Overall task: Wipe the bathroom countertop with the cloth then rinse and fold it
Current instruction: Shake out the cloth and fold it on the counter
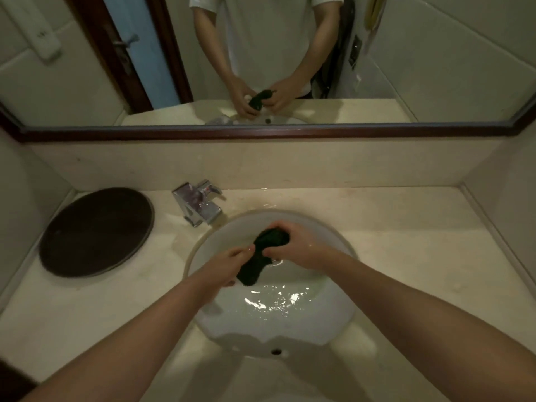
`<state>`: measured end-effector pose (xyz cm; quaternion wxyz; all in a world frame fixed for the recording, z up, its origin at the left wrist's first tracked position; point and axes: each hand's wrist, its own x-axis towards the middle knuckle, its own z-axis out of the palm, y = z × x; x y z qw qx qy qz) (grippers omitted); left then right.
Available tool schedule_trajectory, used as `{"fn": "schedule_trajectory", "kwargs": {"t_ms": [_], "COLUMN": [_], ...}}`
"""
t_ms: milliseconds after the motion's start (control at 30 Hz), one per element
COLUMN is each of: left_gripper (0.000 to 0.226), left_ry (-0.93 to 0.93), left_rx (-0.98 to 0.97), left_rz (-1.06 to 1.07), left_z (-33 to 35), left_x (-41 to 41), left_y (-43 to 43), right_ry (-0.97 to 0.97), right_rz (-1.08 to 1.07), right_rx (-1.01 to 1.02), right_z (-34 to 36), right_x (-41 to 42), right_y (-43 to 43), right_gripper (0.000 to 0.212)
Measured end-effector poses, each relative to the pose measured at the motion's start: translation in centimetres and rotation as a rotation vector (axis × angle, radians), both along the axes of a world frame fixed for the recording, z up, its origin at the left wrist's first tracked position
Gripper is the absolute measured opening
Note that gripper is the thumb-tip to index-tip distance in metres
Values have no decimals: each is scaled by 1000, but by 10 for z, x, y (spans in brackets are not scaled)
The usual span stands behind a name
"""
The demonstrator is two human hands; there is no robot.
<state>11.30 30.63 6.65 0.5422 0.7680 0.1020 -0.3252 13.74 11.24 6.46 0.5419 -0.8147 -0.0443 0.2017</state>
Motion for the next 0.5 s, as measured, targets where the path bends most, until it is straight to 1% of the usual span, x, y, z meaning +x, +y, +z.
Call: {"fn": "schedule_trajectory", "kwargs": {"t_ms": [67,133,167,233,300,367,500], "left_gripper": [29,34,29,12,9,11,11], "left_ry": [-33,-85,-127,-188,-223,-278,-316], "left_rx": [-153,-272,-290,-319,-388,-448,-480], "left_rz": [93,129,123,159,267,362,344], "left_z": [6,16,21,29,36,43,50], "left_x": [3,9,12,16,18,19,19], "left_y": [1,5,6,9,9,10,17], "right_ry": [20,15,28,103,185,193,202], "right_rz": [-20,2,6,-26,-65,-74,-119], "right_rx": [109,180,219,340,448,440,389], "right_z": [12,23,26,27,27,26,30], "right_x": [1,0,-1,-1,-1,-1,-3], "right_y": [2,3,3,6,9,11,10], "right_gripper": [36,38,38,34,29,29,40]}}
